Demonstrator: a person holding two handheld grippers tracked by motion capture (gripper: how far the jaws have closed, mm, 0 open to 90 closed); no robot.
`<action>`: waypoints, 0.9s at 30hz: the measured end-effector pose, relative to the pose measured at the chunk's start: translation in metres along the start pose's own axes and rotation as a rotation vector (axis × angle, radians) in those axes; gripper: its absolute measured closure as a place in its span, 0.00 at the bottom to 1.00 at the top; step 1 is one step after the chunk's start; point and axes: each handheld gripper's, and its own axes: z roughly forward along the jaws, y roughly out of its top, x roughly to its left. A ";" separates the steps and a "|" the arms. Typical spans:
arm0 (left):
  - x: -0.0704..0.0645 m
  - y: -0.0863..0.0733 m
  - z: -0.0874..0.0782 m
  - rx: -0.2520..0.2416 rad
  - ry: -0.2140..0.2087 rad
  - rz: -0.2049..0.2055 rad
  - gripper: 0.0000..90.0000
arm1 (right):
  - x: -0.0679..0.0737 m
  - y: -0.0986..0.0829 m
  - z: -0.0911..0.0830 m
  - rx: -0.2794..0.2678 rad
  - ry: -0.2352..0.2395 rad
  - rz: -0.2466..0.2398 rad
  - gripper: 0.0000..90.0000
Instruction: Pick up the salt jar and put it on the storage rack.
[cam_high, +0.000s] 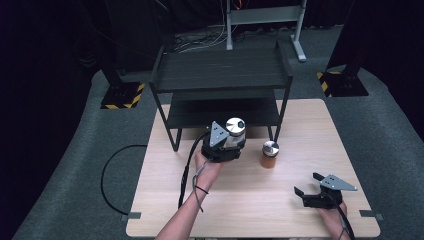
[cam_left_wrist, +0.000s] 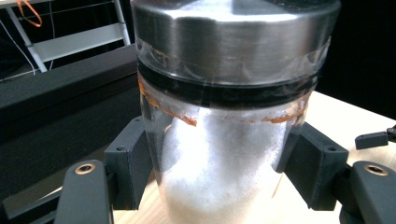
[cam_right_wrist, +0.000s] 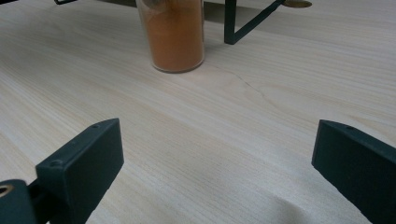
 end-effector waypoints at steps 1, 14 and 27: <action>0.000 0.000 0.001 -0.001 0.000 -0.002 0.35 | 0.000 0.000 0.000 0.000 0.000 0.001 0.01; 0.004 0.010 0.010 -0.013 -0.007 -0.015 0.35 | 0.000 -0.001 0.000 -0.003 0.000 0.002 0.01; 0.005 0.017 0.025 -0.009 -0.001 -0.026 0.35 | 0.000 -0.001 -0.001 -0.007 0.001 0.004 0.01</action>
